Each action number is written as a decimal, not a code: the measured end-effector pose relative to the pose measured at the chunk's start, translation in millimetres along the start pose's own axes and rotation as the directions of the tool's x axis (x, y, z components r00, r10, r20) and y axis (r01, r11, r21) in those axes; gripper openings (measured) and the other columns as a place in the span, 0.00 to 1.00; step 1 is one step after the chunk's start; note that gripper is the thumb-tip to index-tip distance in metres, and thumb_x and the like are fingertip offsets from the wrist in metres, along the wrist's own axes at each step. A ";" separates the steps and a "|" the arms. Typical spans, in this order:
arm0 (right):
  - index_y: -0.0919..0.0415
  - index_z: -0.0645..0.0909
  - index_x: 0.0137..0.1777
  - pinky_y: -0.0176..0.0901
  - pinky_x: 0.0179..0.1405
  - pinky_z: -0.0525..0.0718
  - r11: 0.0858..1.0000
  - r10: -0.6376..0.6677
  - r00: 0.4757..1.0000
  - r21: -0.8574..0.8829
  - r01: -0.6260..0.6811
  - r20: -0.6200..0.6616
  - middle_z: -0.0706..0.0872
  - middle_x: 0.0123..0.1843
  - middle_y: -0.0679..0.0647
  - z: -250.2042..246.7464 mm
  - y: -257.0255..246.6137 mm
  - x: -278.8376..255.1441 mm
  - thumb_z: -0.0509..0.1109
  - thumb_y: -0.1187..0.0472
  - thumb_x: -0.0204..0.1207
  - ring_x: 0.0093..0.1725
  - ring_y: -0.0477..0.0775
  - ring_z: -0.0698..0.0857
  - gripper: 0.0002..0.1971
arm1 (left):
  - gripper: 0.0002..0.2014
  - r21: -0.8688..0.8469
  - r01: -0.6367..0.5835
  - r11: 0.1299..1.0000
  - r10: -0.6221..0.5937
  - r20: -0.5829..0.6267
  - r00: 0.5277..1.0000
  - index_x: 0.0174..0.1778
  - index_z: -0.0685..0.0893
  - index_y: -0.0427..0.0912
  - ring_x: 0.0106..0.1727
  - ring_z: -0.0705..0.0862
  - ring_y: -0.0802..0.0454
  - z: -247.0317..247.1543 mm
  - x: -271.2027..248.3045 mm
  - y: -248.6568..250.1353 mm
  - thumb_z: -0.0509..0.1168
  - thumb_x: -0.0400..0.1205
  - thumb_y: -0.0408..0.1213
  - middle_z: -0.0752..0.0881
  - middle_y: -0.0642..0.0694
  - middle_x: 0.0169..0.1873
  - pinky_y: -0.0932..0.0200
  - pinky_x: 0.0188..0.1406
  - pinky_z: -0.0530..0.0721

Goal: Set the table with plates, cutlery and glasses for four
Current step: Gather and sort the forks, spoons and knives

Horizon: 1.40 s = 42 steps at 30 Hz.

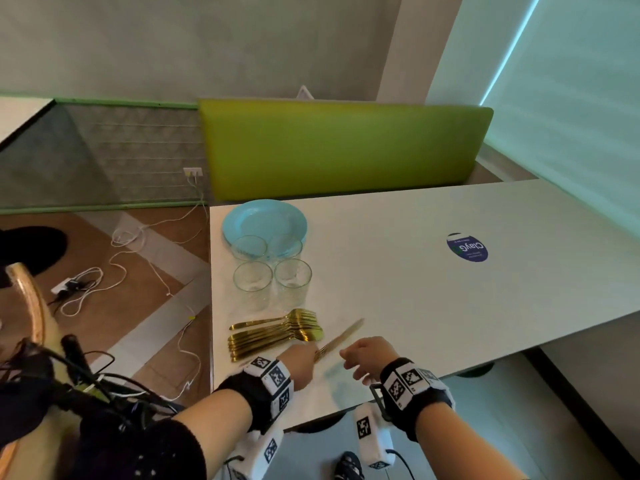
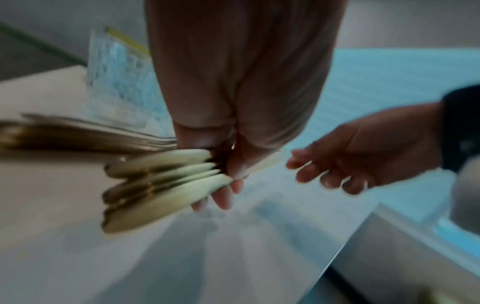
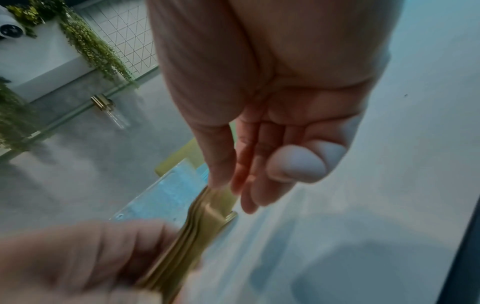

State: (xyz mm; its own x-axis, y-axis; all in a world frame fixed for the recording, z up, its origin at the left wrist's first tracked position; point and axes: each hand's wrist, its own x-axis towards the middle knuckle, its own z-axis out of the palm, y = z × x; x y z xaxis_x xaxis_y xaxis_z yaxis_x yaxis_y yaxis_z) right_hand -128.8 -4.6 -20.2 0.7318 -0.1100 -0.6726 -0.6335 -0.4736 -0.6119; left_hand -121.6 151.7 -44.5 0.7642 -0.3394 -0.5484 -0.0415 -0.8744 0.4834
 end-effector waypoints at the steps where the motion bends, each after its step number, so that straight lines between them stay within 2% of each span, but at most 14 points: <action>1: 0.61 0.80 0.40 0.35 0.21 0.76 1.000 0.005 1.000 0.000 -0.005 -0.012 0.85 0.35 0.52 -1.1 -0.3 -0.2 0.70 0.60 0.77 0.28 0.49 0.79 0.07 | 0.19 0.111 0.003 0.994 -0.002 -0.003 1.000 0.71 0.70 0.34 0.67 0.77 0.40 0.4 -3.7 -8.1 0.55 0.83 0.26 0.76 0.35 0.68 0.53 0.64 0.75; 4: 0.62 0.80 0.41 0.36 0.20 0.75 0.999 0.032 0.998 -0.014 -0.033 -0.045 0.84 0.35 0.53 -6.9 -1.2 0.3 0.69 0.61 0.78 0.27 0.50 0.78 0.06 | 0.21 0.296 -0.006 0.955 0.006 0.000 1.000 0.74 0.65 0.33 0.71 0.74 0.38 2.3 -10.8 -31.1 0.53 0.84 0.24 0.71 0.34 0.71 0.52 0.68 0.72; 7: 0.62 0.80 0.41 0.36 0.21 0.75 0.997 0.056 0.996 -0.046 -0.059 -0.068 0.84 0.35 0.53 -11.1 -3.4 1.3 0.69 0.61 0.78 0.27 0.50 0.78 0.06 | 0.20 0.381 -0.019 0.924 0.023 -0.007 1.000 0.73 0.66 0.31 0.71 0.72 0.38 1.9 -14.5 -44.2 0.51 0.84 0.24 0.71 0.33 0.71 0.53 0.68 0.71; 10: 0.63 0.79 0.42 0.35 0.19 0.74 0.994 0.066 0.994 -0.085 -0.074 -0.086 0.84 0.38 0.55 -14.4 -8.3 1.2 0.68 0.61 0.79 0.28 0.50 0.79 0.07 | 0.19 0.389 -0.026 0.921 0.044 -0.037 0.998 0.71 0.68 0.31 0.71 0.73 0.38 2.5 -14.9 -50.0 0.50 0.84 0.22 0.71 0.33 0.70 0.52 0.68 0.72; 12: 0.64 0.80 0.46 0.33 0.18 0.74 0.990 0.062 0.993 -0.118 -0.073 -0.096 0.84 0.41 0.56 -16.8 -12.7 0.1 0.67 0.61 0.80 0.28 0.50 0.79 0.06 | 0.19 0.389 -0.028 0.921 0.057 -0.064 0.996 0.70 0.70 0.31 0.69 0.74 0.39 3.2 -15.6 -52.0 0.49 0.83 0.20 0.72 0.34 0.69 0.51 0.66 0.74; 16: 0.65 0.79 0.50 0.35 0.20 0.75 0.985 0.048 0.994 -0.161 -0.063 -0.099 0.82 0.37 0.53 -21.3 -18.3 -1.9 0.65 0.61 0.81 0.28 0.49 0.78 0.06 | 0.19 0.405 -0.032 0.914 0.074 -0.087 0.993 0.69 0.72 0.30 0.68 0.75 0.38 7.1 -14.2 -56.3 0.49 0.83 0.21 0.72 0.33 0.69 0.50 0.66 0.75; 21: 0.66 0.79 0.50 0.37 0.22 0.75 0.985 0.049 0.992 -0.161 -0.068 -0.118 0.83 0.38 0.54 -25.8 -15.2 0.9 0.66 0.61 0.81 0.28 0.49 0.78 0.06 | 0.20 0.346 -0.046 0.937 0.089 -0.108 0.990 0.75 0.67 0.32 0.74 0.69 0.39 9.3 -9.7 -64.3 0.50 0.86 0.29 0.68 0.34 0.74 0.46 0.72 0.70; 25: 0.65 0.79 0.50 0.37 0.21 0.74 0.987 0.059 0.990 -0.142 -0.078 -0.128 0.82 0.35 0.53 -30.5 -12.8 0.7 0.66 0.61 0.81 0.27 0.49 0.78 0.06 | 0.20 0.336 -0.057 0.940 0.110 -0.143 0.984 0.76 0.66 0.34 0.76 0.67 0.43 9.2 -8.1 -67.7 0.49 0.87 0.30 0.66 0.37 0.76 0.49 0.73 0.67; 29: 0.65 0.79 0.51 0.36 0.20 0.75 0.986 0.054 0.988 -0.147 -0.076 -0.145 0.83 0.36 0.52 -36.8 -9.7 0.7 0.66 0.61 0.81 0.29 0.49 0.79 0.07 | 0.20 0.391 -0.066 0.918 0.136 -0.153 0.979 0.76 0.66 0.33 0.75 0.67 0.43 7.1 -6.9 -67.9 0.48 0.87 0.30 0.66 0.37 0.76 0.50 0.72 0.67; 33: 0.64 0.80 0.51 0.36 0.21 0.75 0.989 0.052 0.987 -0.133 -0.072 -0.151 0.83 0.36 0.52 -40.0 -8.5 1.1 0.66 0.61 0.81 0.30 0.49 0.80 0.07 | 0.19 0.473 -0.009 0.881 0.115 -0.195 0.974 0.73 0.68 0.31 0.67 0.74 0.41 9.3 -5.8 -67.8 0.46 0.86 0.24 0.71 0.35 0.68 0.55 0.63 0.75; 38: 0.64 0.80 0.49 0.36 0.21 0.75 0.990 0.044 0.986 -0.124 -0.064 -0.158 0.83 0.37 0.52 -40.4 -8.2 1.9 0.67 0.61 0.80 0.29 0.49 0.80 0.06 | 0.21 0.595 -0.028 0.804 0.177 -0.193 0.965 0.76 0.63 0.29 0.71 0.69 0.41 6.7 -5.9 -67.4 0.45 0.85 0.22 0.71 0.34 0.68 0.53 0.69 0.71; 42: 0.64 0.80 0.48 0.36 0.20 0.75 0.993 0.033 0.987 -0.107 -0.051 -0.160 0.84 0.36 0.52 -41.2 -12.9 1.7 0.67 0.61 0.79 0.29 0.49 0.80 0.05 | 0.25 0.604 -0.086 0.793 0.262 -0.211 0.942 0.80 0.60 0.33 0.73 0.68 0.41 1.2 -5.1 -72.4 0.47 0.85 0.22 0.70 0.37 0.71 0.56 0.69 0.71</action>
State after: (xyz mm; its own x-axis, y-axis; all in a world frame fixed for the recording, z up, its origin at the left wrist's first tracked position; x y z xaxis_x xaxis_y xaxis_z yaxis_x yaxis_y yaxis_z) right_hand -109.0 -34.7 3.7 0.7411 -0.2638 -0.6174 -0.6394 -0.5579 -0.5291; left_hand -123.2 216.3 -77.6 0.8444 -0.4759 -0.2458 -0.4869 -0.8733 0.0184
